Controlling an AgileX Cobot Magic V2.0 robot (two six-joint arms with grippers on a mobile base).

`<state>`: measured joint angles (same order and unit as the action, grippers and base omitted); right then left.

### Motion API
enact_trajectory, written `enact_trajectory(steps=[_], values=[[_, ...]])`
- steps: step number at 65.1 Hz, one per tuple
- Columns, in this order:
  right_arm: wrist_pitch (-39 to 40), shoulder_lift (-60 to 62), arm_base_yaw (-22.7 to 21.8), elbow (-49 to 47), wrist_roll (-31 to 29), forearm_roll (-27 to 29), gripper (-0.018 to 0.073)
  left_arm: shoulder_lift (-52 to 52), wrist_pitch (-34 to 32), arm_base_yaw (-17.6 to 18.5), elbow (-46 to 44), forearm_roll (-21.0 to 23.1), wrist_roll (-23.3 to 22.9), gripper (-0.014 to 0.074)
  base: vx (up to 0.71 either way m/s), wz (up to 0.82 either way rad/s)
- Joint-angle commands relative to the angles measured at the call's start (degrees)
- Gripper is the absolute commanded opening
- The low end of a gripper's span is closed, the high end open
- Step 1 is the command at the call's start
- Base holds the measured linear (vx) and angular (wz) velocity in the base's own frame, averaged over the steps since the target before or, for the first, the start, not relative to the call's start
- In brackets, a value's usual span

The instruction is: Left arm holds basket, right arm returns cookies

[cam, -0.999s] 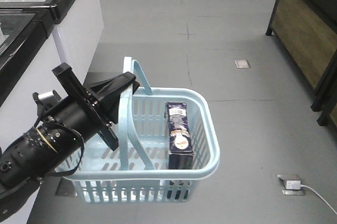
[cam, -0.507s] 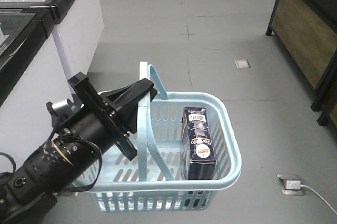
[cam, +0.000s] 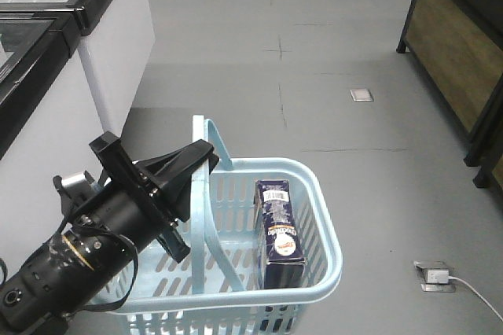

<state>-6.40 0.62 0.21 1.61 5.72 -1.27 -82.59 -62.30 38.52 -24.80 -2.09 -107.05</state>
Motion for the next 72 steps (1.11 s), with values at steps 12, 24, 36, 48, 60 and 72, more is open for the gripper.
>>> enact_trajectory(steps=[12, 24, 36, 48, 60, 72], values=[[4.1, 0.7, -0.2, 1.0, -0.5, -0.2, -0.0006, 4.7, -16.4, 3.5, -0.8, 1.1, -0.1, -0.0004, 0.0, 0.0], [4.1, 0.7, -0.2, 1.0, -0.5, -0.2, -0.0006, 4.7, -16.4, 6.2, -0.8, 3.8, 1.8, -0.0004, 0.0, 0.0], [4.1, 0.7, -0.2, 1.0, -0.5, -0.2, -0.0006, 4.7, -16.4, 7.9, -0.8, 6.5, 2.8, -0.0004, 0.0, 0.0], [4.1, 0.7, -0.2, 1.0, -0.5, -0.2, -0.0006, 4.7, -16.4, 7.9, -0.8, 6.2, 2.8, -0.0004, 0.0, 0.0], [4.1, 0.7, -0.2, 1.0, -0.5, -0.2, -0.0006, 4.7, -16.4, 7.9, -0.8, 6.2, 2.8, -0.0004, 0.0, 0.0], [4.1, 0.7, -0.2, 1.0, -0.5, -0.2, -0.0006, 4.7, -16.4, 7.9, -0.8, 6.2, 2.8, -0.0003, 0.0, 0.0]])
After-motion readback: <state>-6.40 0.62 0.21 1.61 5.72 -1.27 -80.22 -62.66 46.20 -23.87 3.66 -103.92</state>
